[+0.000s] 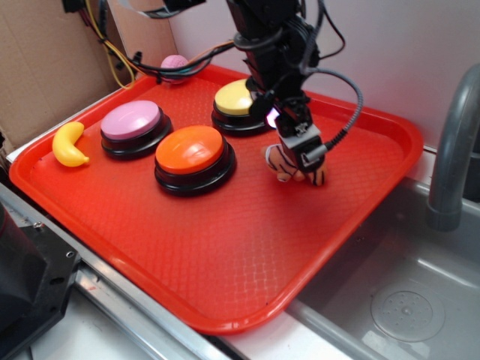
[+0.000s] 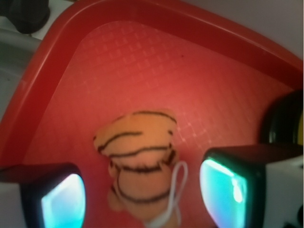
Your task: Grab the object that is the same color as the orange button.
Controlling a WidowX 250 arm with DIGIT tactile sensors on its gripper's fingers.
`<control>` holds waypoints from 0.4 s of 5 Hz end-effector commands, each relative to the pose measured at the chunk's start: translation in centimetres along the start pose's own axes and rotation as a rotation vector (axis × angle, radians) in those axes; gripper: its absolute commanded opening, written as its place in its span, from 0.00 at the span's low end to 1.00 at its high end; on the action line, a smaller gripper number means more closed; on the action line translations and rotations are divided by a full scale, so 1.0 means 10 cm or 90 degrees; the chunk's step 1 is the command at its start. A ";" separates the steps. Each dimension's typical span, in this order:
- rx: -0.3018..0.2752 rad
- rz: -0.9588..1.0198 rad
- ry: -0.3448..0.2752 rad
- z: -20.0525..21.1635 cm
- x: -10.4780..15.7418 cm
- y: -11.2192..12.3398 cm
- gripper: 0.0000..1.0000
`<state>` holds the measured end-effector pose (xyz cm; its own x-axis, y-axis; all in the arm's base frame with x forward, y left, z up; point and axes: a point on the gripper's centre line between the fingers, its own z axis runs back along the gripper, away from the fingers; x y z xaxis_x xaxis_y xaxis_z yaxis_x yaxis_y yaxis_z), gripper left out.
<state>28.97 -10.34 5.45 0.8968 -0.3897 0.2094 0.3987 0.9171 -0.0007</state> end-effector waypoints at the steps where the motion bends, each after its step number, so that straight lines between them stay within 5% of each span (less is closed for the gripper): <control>1: -0.003 -0.004 -0.004 -0.07 0.19 -0.04 1.00; 2: 0.025 0.007 0.013 -0.14 0.18 -0.04 0.25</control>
<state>29.80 -10.69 2.90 0.9152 -0.3784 0.1385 0.3780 0.9253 0.0305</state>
